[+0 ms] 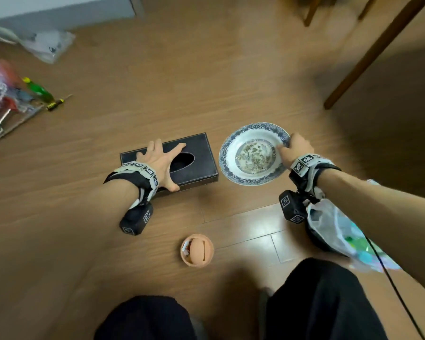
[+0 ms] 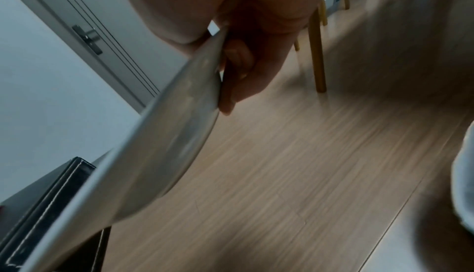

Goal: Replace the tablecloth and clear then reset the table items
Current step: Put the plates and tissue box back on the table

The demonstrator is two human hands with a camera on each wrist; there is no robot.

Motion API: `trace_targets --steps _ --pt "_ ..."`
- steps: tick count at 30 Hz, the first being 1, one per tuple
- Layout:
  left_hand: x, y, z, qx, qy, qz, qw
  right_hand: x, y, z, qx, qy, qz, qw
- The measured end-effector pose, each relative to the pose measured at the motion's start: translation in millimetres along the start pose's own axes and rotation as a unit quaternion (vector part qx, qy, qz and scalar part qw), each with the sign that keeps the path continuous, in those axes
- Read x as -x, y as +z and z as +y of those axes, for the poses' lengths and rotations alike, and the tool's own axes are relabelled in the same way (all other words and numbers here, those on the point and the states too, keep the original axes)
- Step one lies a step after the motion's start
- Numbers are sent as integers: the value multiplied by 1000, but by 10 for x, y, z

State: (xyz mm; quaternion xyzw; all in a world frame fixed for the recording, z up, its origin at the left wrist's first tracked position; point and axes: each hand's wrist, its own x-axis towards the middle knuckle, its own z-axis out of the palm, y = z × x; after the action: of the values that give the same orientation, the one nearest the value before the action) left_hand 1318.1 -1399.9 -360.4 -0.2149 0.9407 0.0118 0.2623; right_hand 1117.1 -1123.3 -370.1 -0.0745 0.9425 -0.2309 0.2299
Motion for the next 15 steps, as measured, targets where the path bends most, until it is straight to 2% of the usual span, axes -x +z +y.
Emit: trace_targets --steps 9,12,15 --pt "1386 -2628 519 -31 68 13 997 1251 -2833 -487 43 48 48 997" --pt "1668 -3258 692 -40 96 21 994 1660 -3480 -521 56 73 65 994" --pt "1797 -3694 916 -57 130 33 989 1996 -3902 -438 44 104 93 989"
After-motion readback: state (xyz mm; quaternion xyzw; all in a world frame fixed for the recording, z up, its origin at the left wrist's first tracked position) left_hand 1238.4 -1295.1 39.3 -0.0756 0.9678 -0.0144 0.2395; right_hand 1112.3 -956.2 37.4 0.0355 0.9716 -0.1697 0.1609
